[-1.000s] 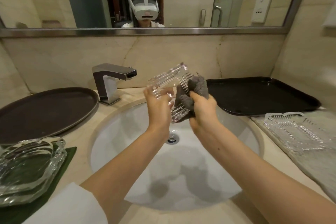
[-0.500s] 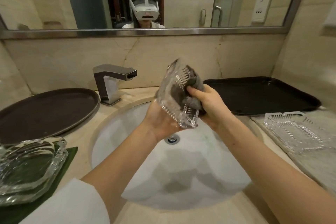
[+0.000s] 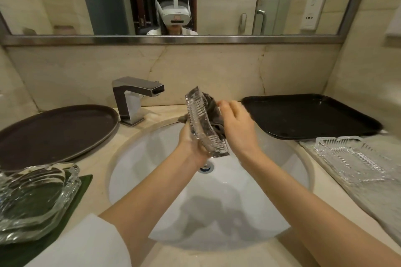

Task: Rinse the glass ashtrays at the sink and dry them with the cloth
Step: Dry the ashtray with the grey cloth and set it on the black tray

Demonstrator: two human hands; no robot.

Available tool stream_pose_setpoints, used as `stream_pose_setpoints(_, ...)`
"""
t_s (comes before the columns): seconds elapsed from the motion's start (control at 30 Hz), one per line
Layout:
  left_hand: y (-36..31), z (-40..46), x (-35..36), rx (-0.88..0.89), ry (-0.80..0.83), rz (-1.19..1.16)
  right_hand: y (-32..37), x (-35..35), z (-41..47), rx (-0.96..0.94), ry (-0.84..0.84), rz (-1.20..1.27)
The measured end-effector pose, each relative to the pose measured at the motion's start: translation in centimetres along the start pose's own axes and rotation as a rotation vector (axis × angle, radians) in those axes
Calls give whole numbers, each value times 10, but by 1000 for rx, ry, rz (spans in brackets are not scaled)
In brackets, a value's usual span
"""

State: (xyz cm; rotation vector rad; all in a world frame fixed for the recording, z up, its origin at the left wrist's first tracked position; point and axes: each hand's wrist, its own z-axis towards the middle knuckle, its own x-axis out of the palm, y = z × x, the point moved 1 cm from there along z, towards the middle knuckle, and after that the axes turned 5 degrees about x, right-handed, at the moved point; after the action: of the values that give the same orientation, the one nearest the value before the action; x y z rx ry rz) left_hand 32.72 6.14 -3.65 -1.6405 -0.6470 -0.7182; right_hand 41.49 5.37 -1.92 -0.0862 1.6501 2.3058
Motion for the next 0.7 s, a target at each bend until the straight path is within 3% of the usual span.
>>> stream_pose_setpoints(0.1,-2,5,-1,129,-87,57,-6,13,-4,335,218,157)
stream_pose_setpoints(0.2,1,7,-1,231,-149,182,-15,15,-7,573,304,340)
stream_pose_setpoints(0.33,1,8,-3,164,-106,131,-25,11,-1,583,261,353)
stream_pose_setpoints(0.7,-4,7,-4,131,-16,188,-36,-17,25,369,-44,-76)
